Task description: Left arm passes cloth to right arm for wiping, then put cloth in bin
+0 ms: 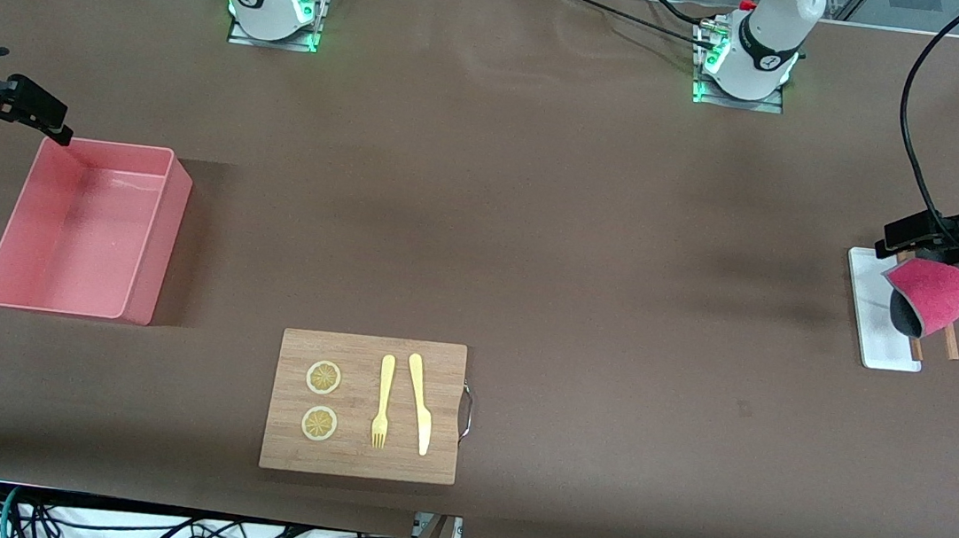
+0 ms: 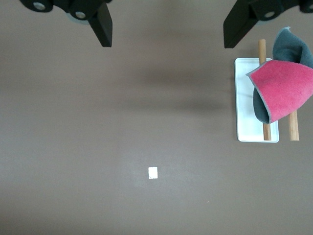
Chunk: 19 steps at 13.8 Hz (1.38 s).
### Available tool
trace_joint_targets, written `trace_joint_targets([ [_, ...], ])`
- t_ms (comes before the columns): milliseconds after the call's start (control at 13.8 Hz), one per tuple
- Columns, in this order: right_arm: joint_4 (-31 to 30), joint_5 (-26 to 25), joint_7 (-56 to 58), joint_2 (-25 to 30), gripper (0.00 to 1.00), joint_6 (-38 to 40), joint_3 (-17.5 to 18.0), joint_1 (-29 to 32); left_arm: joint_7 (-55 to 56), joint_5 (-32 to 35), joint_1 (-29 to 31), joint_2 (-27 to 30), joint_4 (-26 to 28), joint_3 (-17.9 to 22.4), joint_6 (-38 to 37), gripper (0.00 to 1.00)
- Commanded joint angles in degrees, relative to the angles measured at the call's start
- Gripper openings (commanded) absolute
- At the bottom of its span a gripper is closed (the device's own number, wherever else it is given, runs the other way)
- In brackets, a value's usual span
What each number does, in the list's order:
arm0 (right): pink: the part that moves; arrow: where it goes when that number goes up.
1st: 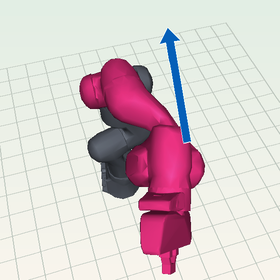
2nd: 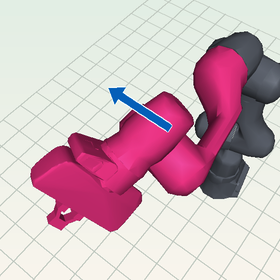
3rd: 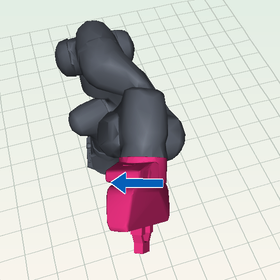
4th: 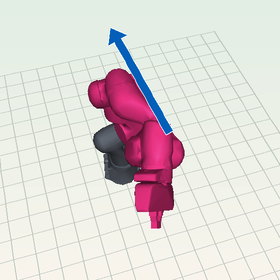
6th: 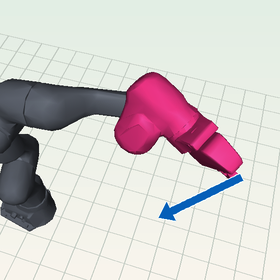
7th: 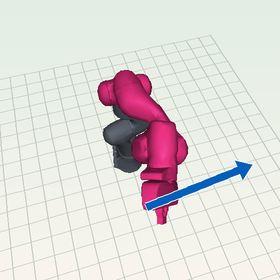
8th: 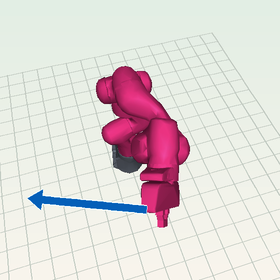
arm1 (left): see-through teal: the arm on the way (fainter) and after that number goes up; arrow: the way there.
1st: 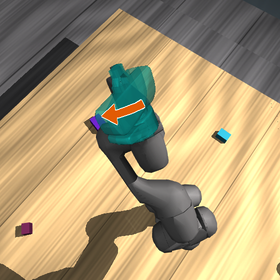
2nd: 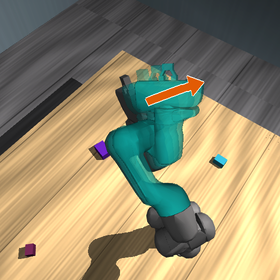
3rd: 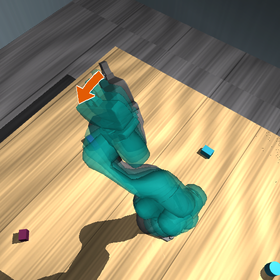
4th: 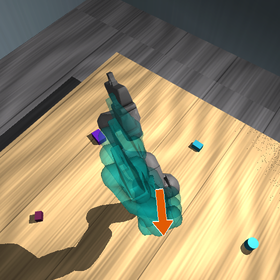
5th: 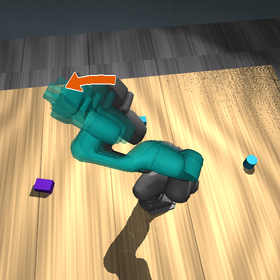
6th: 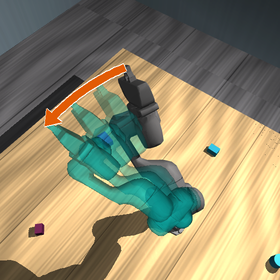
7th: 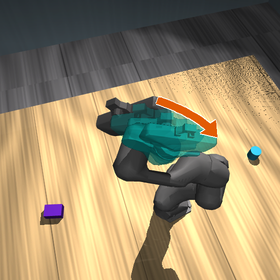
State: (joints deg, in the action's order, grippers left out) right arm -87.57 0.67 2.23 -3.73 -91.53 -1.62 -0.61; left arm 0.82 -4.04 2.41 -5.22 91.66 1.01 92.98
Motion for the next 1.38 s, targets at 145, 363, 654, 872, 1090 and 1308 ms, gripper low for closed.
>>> trace_joint_targets([
  [145,2.8,-0.3,-0.6,-2.3,1.00,-0.1,0.3,0.4,0.6,1.3,-0.2,-0.8,-1.9,-0.1,-1.5,1.00],
  [363,3.4,-0.4,-0.4,-2.4,1.00,0.0,0.1,0.5,0.7,1.2,-0.2,-1.0,-2.9,0.0,-1.5,1.00],
  [654,3.4,-0.3,-0.4,-2.4,1.00,-0.4,0.2,0.5,0.7,1.3,-0.3,-1.1,-3.0,0.0,-1.4,1.00],
  [872,3.4,-0.3,-0.5,-2.4,1.00,-0.5,0.2,0.5,0.4,2.3,-0.4,-1.6,-3.0,-0.1,-1.4,1.00],
  [1090,3.4,-0.4,-0.5,-2.4,1.00,-0.5,0.2,0.5,0.2,2.6,-0.4,-1.7,-3.0,-0.1,-1.4,1.00],
  [1308,3.4,-0.4,-0.5,-2.4,1.00,-0.5,0.1,0.5,0.5,4.2,-0.4,-1.7,-3.0,-0.8,-1.4,1.00],
])
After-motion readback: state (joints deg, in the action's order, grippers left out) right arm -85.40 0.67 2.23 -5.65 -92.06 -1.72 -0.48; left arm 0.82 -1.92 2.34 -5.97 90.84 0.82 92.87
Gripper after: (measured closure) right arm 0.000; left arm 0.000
